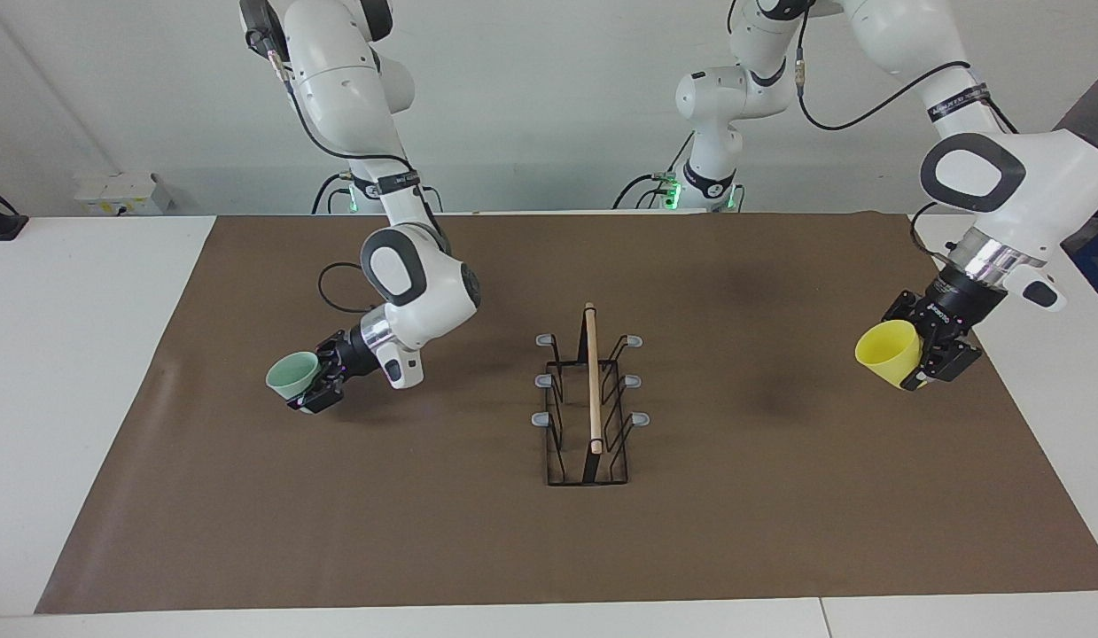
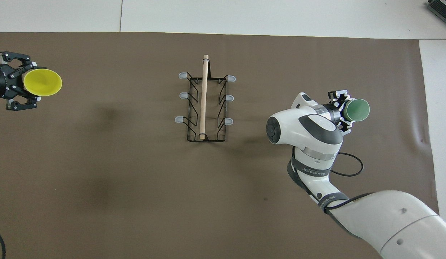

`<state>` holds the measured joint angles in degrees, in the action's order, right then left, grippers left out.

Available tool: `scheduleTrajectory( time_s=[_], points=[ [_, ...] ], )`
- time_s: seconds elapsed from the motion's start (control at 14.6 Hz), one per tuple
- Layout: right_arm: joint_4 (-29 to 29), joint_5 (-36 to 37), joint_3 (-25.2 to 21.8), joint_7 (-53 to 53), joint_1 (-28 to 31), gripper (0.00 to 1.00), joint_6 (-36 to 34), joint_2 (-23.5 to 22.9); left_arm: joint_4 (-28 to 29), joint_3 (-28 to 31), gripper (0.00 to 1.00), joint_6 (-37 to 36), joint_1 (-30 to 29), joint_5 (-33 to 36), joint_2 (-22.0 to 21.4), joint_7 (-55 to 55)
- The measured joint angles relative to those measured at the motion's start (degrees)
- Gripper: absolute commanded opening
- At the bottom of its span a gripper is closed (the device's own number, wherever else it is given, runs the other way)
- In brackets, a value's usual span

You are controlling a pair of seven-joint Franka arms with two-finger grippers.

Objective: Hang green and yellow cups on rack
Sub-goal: 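Lift the yellow cup with the left gripper while the right gripper lifts the green cup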

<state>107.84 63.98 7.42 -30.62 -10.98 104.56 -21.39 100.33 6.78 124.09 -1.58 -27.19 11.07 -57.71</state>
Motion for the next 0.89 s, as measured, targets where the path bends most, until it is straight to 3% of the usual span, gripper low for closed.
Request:
scheduleTrajectory(
  time_s=[0.27, 0.55, 0.89],
  points=[
    [-2.7, -13.9, -0.2, -4.0, 1.3, 0.00, 0.0, 7.1, -0.4, -0.1, 0.00, -0.1, 4.0, 7.4, -1.1, 0.0],
    [-3.6, -24.0, -0.2, -5.4, 3.3, 0.00, 0.3, 11.1, -0.2, -0.3, 0.00, -0.2, 9.3, 13.4, -3.9, -0.6],
    [-5.5, -49.7, -0.4, -7.1, 8.2, 0.00, 4.1, 16.6, 0.2, -0.3, 0.00, 0.6, 16.2, 25.3, -5.3, -0.8]
  ],
)
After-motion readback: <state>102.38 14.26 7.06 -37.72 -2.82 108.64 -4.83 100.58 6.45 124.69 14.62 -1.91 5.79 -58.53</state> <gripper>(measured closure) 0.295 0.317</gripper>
